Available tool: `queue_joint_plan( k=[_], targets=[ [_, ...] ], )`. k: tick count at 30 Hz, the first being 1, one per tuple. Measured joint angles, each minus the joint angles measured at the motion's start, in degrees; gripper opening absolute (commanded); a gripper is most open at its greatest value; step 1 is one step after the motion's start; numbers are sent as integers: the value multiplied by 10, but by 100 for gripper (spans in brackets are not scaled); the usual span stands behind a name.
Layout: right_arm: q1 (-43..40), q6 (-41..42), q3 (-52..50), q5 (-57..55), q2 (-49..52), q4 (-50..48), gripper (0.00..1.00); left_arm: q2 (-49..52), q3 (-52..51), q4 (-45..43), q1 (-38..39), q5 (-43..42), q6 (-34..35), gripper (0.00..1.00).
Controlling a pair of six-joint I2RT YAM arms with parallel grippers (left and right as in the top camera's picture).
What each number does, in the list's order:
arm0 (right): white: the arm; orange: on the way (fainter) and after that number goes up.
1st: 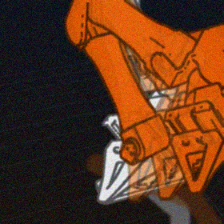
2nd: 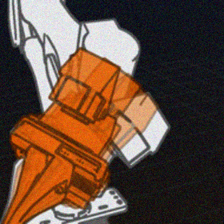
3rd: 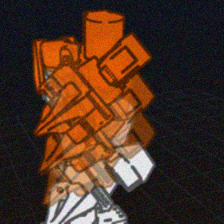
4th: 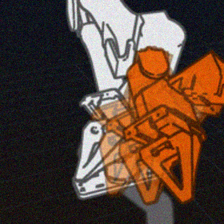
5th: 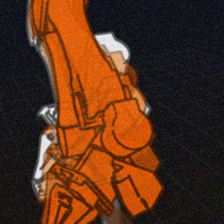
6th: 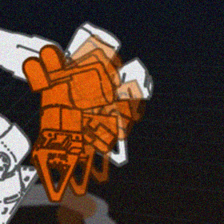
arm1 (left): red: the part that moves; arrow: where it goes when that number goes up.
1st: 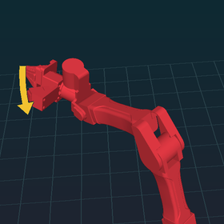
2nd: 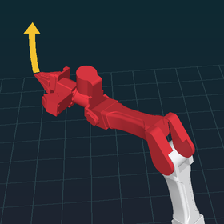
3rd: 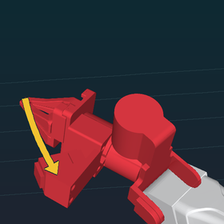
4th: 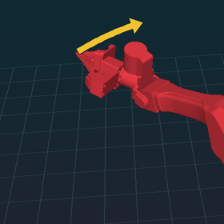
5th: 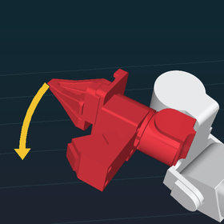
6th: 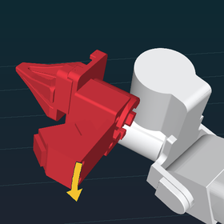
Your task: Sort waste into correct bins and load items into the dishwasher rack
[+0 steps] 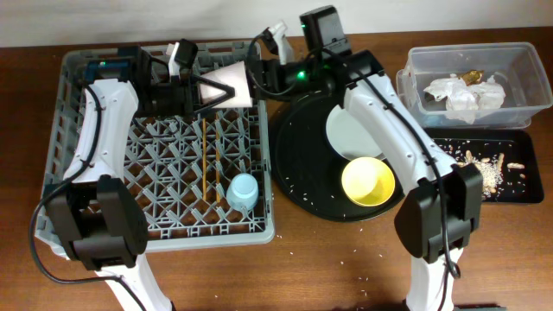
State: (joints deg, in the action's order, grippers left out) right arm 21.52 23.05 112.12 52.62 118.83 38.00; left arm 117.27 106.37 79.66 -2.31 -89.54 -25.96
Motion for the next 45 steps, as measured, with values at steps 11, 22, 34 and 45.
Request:
queue_joint_plan(
  k=[11,22,34,45],
  targets=[
    [-159,-156,-2,-213,-45,332,81,0,135,-24,113,588,220,41],
    [-158,-162,-2,-346,-49,382,82,98,126,37,229,900,271,42],
    [-159,-162,-2,-346,-49,381,81,99,126,49,233,902,275,87],
    [-167,-164,98,-348,-150,391,77,110,314,48,233,817,290,87]
  ],
)
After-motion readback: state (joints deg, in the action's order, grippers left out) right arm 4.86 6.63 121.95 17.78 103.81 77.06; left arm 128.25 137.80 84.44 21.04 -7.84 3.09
